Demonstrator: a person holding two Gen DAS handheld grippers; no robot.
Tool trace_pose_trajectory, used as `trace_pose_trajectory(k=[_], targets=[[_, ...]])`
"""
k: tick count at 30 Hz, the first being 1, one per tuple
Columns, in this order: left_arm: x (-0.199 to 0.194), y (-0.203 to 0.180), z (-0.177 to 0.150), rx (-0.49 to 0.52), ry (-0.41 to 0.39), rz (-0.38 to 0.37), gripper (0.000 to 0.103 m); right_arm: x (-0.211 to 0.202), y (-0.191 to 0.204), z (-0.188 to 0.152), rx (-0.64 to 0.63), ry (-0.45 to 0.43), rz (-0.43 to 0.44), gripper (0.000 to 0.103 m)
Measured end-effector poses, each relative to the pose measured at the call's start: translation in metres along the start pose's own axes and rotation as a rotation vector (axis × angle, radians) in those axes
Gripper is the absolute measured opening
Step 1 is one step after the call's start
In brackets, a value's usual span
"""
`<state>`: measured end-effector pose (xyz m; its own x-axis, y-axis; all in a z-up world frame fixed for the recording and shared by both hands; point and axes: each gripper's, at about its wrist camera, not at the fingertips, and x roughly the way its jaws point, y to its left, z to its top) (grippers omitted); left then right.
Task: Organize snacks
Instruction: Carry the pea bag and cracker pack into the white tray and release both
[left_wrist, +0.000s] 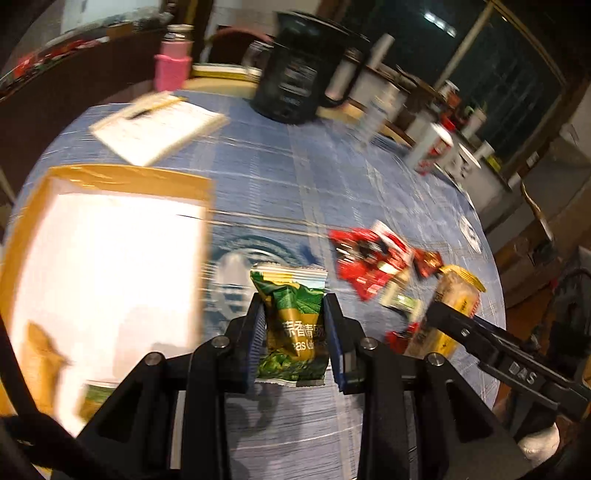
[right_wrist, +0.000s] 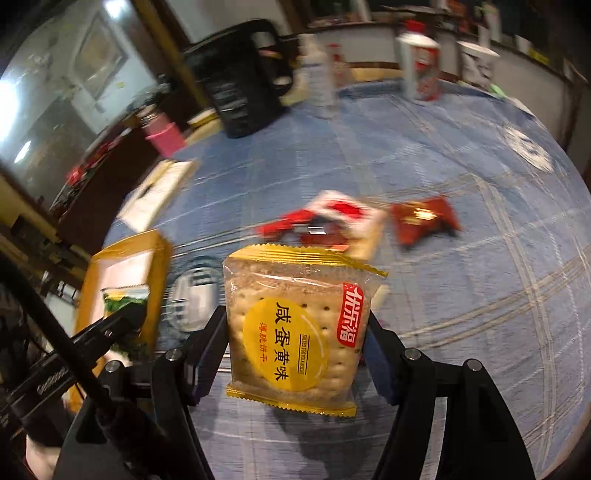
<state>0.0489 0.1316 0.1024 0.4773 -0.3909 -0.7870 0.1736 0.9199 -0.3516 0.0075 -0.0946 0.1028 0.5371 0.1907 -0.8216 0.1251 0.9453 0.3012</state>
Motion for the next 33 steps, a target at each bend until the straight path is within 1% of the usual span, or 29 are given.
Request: trace_pose_trajectory(k=[5, 9, 11, 13, 15, 19, 22, 25, 31, 32, 33], targets=[[-0.023, 0.068, 0.012, -0.067, -0.018, 0.060, 0.033, 0.006, 0.079, -0.001, -0.113, 0.012, 0.107, 0.068], [-0.023, 0.121, 0.021, -0.096, -0.008, 0.120, 0.033, 0.024, 0.143, -0.006, -0.199, 0.057, 0.200, 0.068], [-0.020, 0.147, 0.025, -0.118, 0.005, 0.133, 0.033, 0.037, 0.170, -0.009, -0.227, 0.080, 0.215, 0.068], [-0.016, 0.161, 0.027, -0.127, 0.014, 0.142, 0.033, 0.055, 0.194, -0.013, -0.255, 0.101, 0.221, 0.068], [-0.011, 0.174, 0.029, -0.132, 0.028, 0.141, 0.033, 0.070, 0.210, -0.015, -0.270, 0.119, 0.213, 0.068], [-0.006, 0.195, 0.030, -0.143, 0.057, 0.132, 0.033, 0.099, 0.229, -0.019, -0.286, 0.149, 0.177, 0.068], [0.001, 0.204, 0.028, -0.151, 0.082, 0.123, 0.033, 0.111, 0.231, -0.024, -0.281, 0.169, 0.159, 0.068], [0.005, 0.206, 0.027, -0.149, 0.100, 0.125, 0.033, 0.119, 0.233, -0.029, -0.273, 0.189, 0.145, 0.068], [0.008, 0.207, 0.027, -0.153, 0.119, 0.104, 0.034, 0.127, 0.235, -0.037, -0.278, 0.209, 0.120, 0.068], [0.007, 0.206, 0.027, -0.151, 0.118, 0.102, 0.035, 0.127, 0.234, -0.038, -0.275, 0.213, 0.120, 0.068], [0.005, 0.205, 0.027, -0.150, 0.115, 0.102, 0.037, 0.127, 0.233, -0.039, -0.271, 0.215, 0.119, 0.069]])
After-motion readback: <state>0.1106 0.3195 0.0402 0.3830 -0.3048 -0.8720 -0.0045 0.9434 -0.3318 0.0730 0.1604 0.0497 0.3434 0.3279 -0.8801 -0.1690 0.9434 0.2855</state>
